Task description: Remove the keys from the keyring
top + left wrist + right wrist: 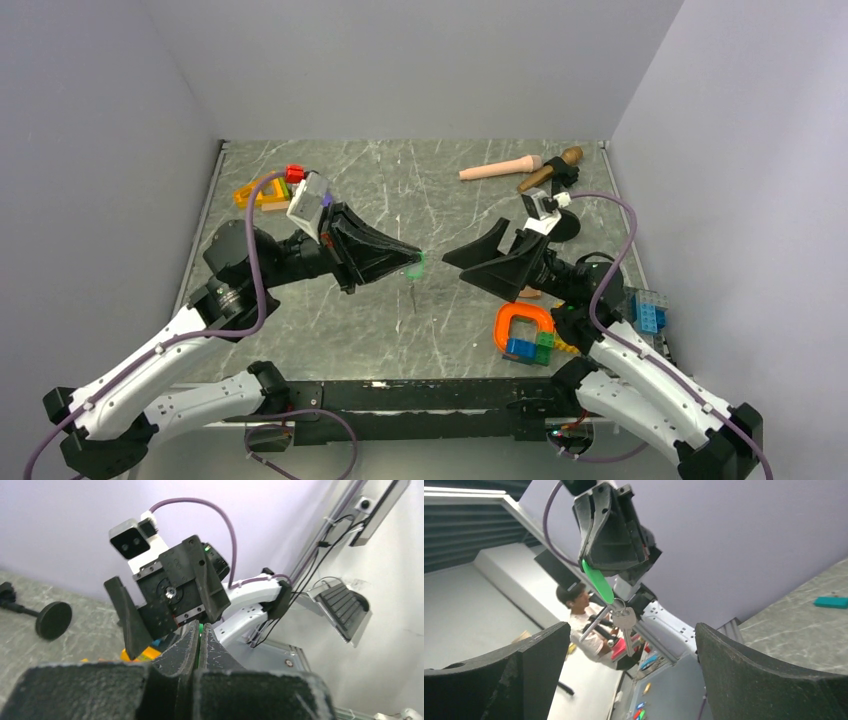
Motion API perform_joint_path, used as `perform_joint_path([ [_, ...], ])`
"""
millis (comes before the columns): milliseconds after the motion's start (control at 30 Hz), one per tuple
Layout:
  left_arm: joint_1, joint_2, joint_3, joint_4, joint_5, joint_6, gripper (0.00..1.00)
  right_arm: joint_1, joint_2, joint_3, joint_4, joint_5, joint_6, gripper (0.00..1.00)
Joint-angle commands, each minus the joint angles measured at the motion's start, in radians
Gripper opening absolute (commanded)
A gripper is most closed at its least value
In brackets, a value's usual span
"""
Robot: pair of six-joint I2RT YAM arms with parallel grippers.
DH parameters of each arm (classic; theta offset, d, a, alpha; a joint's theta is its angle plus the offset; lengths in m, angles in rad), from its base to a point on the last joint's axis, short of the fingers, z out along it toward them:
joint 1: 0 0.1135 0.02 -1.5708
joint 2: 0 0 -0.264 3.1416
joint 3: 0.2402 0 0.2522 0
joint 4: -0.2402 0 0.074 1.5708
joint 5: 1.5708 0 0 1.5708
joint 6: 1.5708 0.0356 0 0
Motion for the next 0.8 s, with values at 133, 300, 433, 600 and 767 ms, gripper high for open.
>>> perform_joint_path([
  [133,-0.008,0.003,-0.022,0.311,0.077,-0.199,0.00,0.151,0.062,0.064,0.136,0.040,-0.062,0.99],
  [300,-0.016,0.015,-0.028,0.383,0.083,-0.245,0.00,0.247,0.122,0.091,0.205,0.066,-0.090,0.96],
  [433,-0.024,0.014,-0.038,0.415,0.075,-0.258,0.00,0.309,0.168,0.113,0.252,0.085,-0.110,0.90],
  [600,-0.036,0.003,-0.039,0.397,0.060,-0.246,0.00,0.370,0.224,0.144,0.310,0.098,-0.126,0.83],
  [767,-0.044,-0.016,-0.053,0.387,0.044,-0.234,0.00,0.412,0.268,0.175,0.329,0.108,-0.147,0.70],
])
